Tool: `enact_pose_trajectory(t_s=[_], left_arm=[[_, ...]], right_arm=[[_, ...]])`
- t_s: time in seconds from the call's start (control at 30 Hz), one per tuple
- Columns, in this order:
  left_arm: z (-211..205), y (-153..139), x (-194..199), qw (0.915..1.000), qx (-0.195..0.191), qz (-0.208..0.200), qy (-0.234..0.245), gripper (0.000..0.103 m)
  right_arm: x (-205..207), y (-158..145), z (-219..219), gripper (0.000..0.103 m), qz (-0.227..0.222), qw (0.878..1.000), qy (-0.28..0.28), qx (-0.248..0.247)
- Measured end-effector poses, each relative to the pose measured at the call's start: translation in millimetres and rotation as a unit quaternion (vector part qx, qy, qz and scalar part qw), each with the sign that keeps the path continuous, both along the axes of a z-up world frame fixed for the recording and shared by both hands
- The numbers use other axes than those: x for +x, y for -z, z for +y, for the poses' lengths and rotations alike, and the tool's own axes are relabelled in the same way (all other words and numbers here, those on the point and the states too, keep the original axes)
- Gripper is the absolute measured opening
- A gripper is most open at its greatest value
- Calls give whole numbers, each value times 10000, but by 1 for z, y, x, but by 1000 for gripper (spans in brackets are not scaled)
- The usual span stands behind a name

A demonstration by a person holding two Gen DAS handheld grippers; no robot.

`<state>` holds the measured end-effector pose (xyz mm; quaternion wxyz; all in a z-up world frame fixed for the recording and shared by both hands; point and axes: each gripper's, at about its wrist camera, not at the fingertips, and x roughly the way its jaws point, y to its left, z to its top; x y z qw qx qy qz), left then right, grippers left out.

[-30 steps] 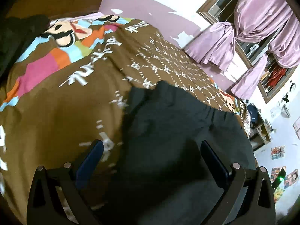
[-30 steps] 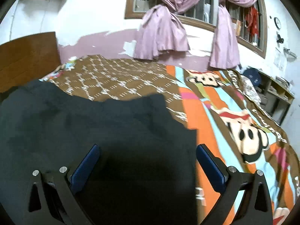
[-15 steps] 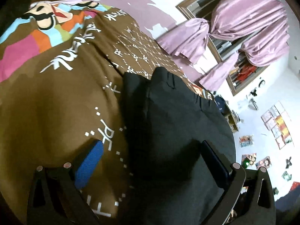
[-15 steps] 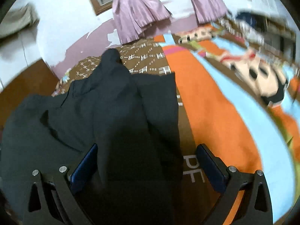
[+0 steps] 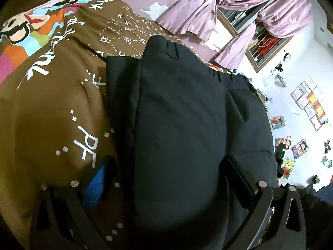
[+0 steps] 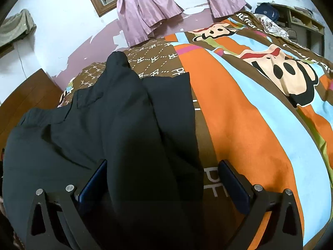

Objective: Fold large clothes

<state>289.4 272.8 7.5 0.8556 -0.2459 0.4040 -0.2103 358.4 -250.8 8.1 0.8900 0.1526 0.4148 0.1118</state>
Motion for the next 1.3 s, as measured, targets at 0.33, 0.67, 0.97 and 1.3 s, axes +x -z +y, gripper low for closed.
enact_pose_trajectory(t_s=[0.33,0.67,0.97,1.3], left_arm=[[3,1,0,10000,-83,9,21,102],[2,2,11,9995,-110,300,10,102],[4,-5,12,9976,-160,536,-397,94],[2,-50,-13,9960,-525,-12,-729,22]], right_arm=[[4,0,-1,103,372,9992,46,136],[3,-6,8,101,876,9958,196,182],[-6,-28,19,43,1142,9930,99,294],[-24,-115,67,13,186,9992,-358,-1]])
